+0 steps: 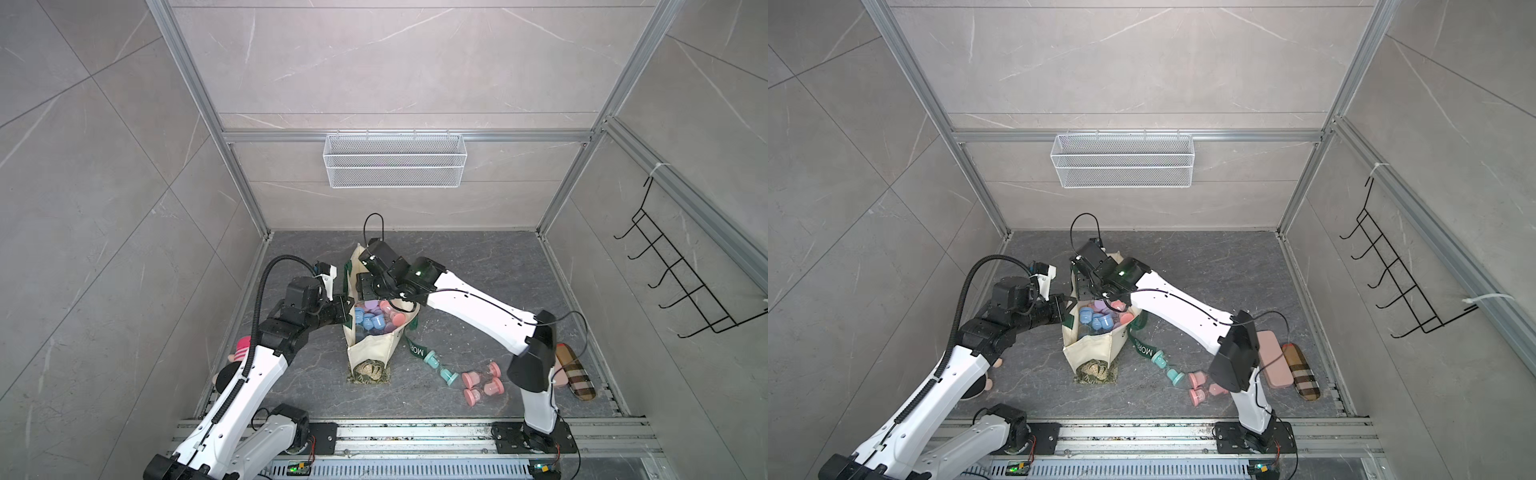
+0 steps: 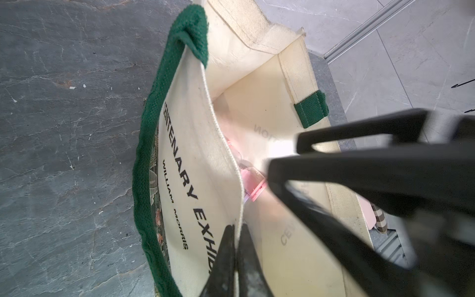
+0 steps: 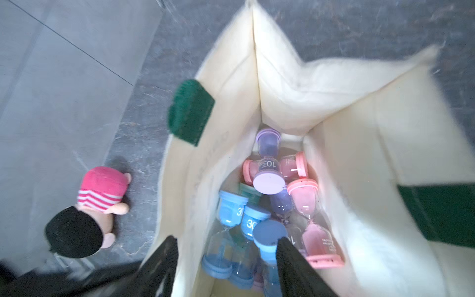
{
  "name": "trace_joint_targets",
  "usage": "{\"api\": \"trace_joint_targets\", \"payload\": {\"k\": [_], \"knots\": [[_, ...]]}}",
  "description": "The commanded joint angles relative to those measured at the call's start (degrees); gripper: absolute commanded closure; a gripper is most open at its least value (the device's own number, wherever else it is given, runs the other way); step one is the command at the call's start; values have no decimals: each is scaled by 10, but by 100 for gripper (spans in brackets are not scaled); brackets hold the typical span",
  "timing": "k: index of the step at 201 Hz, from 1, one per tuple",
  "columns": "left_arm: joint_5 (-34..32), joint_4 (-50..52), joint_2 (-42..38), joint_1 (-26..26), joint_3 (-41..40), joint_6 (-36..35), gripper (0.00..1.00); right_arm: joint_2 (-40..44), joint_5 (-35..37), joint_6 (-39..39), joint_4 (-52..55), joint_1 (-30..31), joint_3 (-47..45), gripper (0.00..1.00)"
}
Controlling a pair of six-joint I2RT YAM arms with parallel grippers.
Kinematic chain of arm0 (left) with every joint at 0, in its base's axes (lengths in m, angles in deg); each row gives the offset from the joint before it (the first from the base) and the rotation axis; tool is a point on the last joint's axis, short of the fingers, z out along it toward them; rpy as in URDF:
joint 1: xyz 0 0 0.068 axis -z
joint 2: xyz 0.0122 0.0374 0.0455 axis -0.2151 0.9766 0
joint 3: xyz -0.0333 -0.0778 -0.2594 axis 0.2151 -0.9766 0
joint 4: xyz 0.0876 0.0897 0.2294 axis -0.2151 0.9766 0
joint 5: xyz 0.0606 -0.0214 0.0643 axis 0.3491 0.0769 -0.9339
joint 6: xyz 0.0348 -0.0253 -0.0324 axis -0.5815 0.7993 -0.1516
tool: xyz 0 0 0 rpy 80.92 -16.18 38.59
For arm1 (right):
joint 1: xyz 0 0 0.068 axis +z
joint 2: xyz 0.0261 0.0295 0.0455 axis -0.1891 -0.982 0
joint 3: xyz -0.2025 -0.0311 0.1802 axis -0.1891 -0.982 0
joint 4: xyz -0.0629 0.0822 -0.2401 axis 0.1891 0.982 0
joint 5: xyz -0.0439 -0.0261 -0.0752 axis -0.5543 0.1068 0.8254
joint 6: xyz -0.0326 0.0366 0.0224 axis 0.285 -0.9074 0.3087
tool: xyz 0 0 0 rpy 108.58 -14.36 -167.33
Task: Put the hourglass into the canvas bag
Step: Place the hourglass in the canvas bag, then pick up the hourglass from the center of the board.
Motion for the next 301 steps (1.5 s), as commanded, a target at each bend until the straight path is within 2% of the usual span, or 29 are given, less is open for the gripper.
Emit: {"api": "trace_joint_targets", "payload": {"k": [1,34,52,81,145,266,301], "knots": [[13,0,-7,2,0,-6,100,87,51,17,-28,0,-75,36],[15,0,-4,2,0,-6,100,242,125,-7,-70,-2,-264,33],[14,-1,-7,2,0,-6,100,297,141,-27,-61,-8,-334,33],[15,-1,-4,2,0,-6,100,328,156,-63,-12,-11,-412,33],[20,-1,2,2,3,-7,100,369,90,-137,-44,-11,-593,33],[14,-1,0,2,2,-8,100,295,11,-148,-50,-3,-660,33],[11,0,0,2,3,-10,100,280,9,-148,-46,7,-666,35]]}}
